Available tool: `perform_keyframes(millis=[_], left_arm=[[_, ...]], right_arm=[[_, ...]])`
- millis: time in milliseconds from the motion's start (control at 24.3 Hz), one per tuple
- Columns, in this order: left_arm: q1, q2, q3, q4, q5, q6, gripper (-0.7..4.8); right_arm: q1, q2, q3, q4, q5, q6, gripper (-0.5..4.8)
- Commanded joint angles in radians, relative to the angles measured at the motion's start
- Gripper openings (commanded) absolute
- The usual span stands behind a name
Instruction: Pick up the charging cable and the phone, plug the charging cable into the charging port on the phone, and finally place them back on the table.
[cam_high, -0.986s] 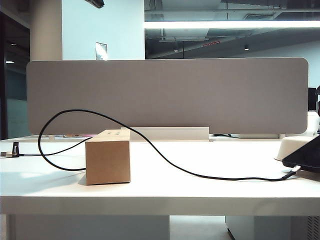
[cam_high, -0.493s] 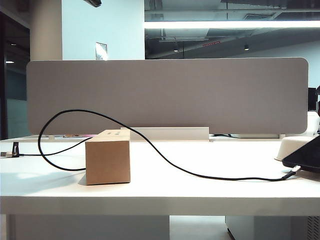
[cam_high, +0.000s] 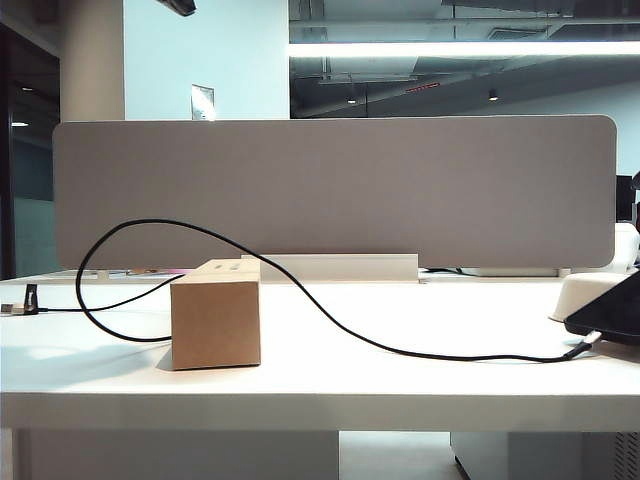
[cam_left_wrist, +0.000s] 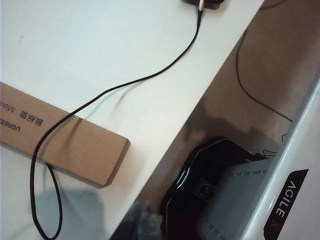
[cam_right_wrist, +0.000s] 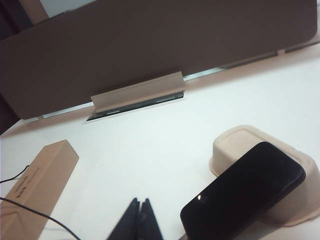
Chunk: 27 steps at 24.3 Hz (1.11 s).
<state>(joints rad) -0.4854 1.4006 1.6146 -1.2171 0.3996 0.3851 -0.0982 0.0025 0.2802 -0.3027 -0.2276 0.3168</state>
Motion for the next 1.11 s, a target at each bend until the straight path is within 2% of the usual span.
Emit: perform_keyframes(millis=[41, 164, 329, 616, 739, 986, 1109], left_arm=[[0.001, -0.004, 0.002, 0.002, 0.005, 0.000, -0.06], [0.001, -0.004, 0.002, 0.003, 0.005, 0.001, -0.06], [0.001, -0.004, 0.002, 0.013, -0.002, 0.005, -0.06], [0.001, -0.004, 0.002, 0.037, -0.040, 0.008, -0.06], [0.001, -0.004, 0.002, 0.037, -0.040, 0.008, -0.06], [0.001, -0.004, 0.002, 0.037, -0.040, 0.026, -0.06], [0.001, -0.004, 0.002, 0.040, -0.040, 0.027, -0.06]], right_arm=[[0.000, -0.002, -0.102, 0.105, 0.013, 0.012, -0.03], [0.000, -0.002, -0.205, 0.254, 0.000, 0.039, -0.03], [0.000, -0.002, -0.254, 0.338, -0.031, 0.035, -0.03], [0.012, -0.002, -0.270, 0.338, -0.024, -0.008, -0.03], [0.011, -0.002, -0.278, 0.339, 0.045, -0.022, -0.02], [0.010, -0.001, -0.280, 0.315, 0.073, -0.091, -0.02], [0.010, -0.001, -0.280, 0.275, 0.146, -0.141, -0.02]])
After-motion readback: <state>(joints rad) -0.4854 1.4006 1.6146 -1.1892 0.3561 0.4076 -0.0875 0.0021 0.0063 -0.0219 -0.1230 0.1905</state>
